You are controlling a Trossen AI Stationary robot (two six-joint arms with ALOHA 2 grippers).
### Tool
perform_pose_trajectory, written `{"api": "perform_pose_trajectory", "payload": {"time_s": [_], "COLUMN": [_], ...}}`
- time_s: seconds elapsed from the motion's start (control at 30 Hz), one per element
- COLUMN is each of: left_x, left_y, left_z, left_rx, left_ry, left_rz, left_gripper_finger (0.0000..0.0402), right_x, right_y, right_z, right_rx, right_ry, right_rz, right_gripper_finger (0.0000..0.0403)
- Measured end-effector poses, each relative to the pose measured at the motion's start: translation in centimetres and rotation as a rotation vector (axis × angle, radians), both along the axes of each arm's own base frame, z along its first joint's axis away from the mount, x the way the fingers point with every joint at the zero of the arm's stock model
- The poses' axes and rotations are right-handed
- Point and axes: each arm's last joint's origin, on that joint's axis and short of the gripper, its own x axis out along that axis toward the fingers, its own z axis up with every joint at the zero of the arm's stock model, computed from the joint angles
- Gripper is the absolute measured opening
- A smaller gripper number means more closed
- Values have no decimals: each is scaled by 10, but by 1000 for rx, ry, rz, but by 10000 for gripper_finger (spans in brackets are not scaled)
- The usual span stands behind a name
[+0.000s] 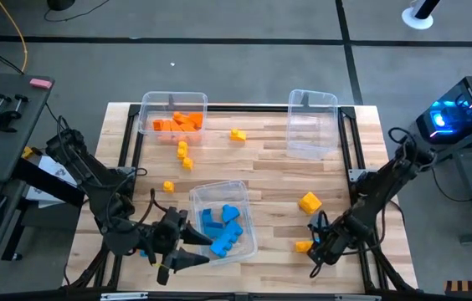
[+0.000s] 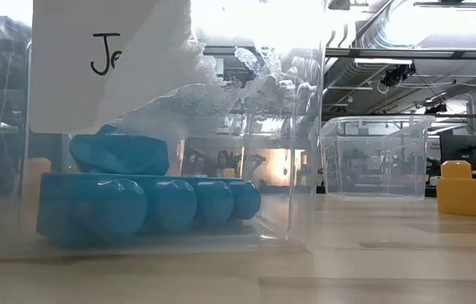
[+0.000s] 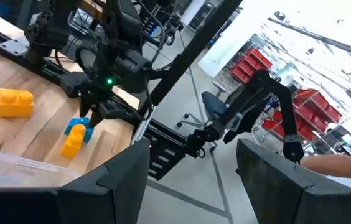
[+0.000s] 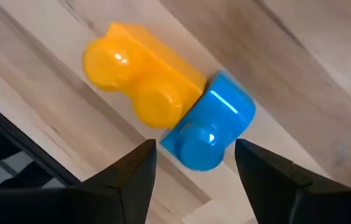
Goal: Sort blocks
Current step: Put the blue game piece into the bottom transparent bin
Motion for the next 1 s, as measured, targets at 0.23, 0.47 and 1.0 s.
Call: {"api": "perform_pose_trajectory", "payload": {"time_s": [0.23, 0.47, 1.0], "left_x": [0, 0, -46], "left_y": [0, 0, 48], "left_z": [-1, -1, 50], "left_rx": [7, 47, 134], "left_ry": [7, 0, -115], "left_rz": [0, -5, 6], "left_gripper_finger": [227, 227, 227], "right_x": [2, 1, 6], "right_y": [4, 2, -1], "right_z": [-13, -12, 64], "right_rx": [-24, -35, -245], "right_ry": [55, 82, 35], "right_rz": [12, -26, 1], "right_gripper_finger": [212, 120, 42]}}
